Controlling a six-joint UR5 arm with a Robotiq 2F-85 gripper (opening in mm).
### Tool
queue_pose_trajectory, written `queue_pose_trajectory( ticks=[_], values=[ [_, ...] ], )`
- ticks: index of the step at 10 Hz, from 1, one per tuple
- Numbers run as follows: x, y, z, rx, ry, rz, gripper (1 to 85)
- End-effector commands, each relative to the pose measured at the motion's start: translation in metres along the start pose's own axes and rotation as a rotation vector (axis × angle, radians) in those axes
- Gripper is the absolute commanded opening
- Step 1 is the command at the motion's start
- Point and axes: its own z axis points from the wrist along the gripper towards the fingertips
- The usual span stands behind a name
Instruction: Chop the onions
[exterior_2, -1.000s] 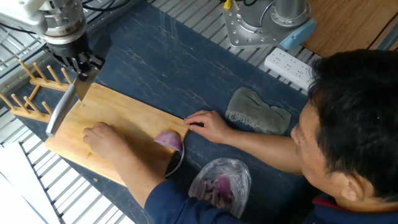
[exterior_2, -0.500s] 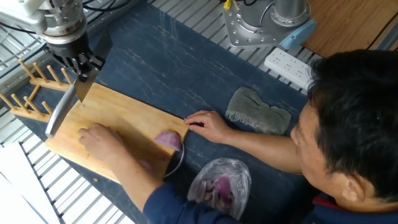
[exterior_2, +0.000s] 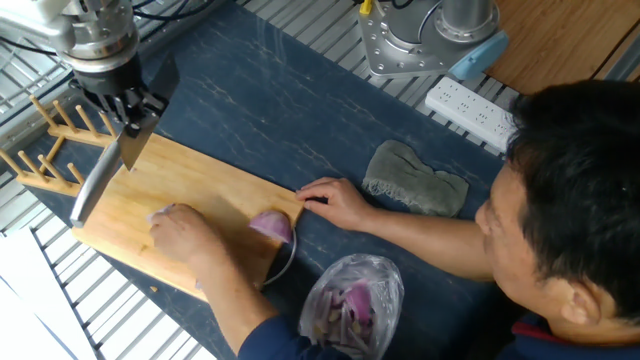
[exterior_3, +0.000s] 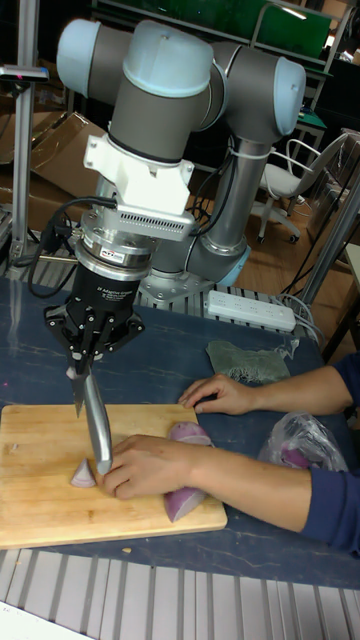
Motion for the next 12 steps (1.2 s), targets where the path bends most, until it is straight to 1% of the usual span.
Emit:
queue_pose_trajectory(
  ticks=[1, 2, 4, 5, 7, 9, 11, 12],
  values=[
    [0.006, 0.011, -0.008, -0.016, 0.023, 0.031, 1.0],
    [0.006, 0.014, -0.01, -0.015, 0.025, 0.034, 1.0],
    [0.003, 0.026, -0.016, -0.021, 0.025, 0.048, 1.0],
    [-0.002, 0.029, -0.015, -0.026, 0.019, 0.054, 1.0],
    [-0.01, 0.028, -0.011, -0.023, 0.003, 0.06, 1.0],
    [-0.026, 0.021, 0.0, -0.015, -0.023, 0.065, 1.0],
    [-0.04, 0.021, 0.014, -0.028, -0.036, 0.093, 1.0],
    [-0.049, 0.021, 0.021, -0.032, -0.05, 0.108, 1.0]
  ],
)
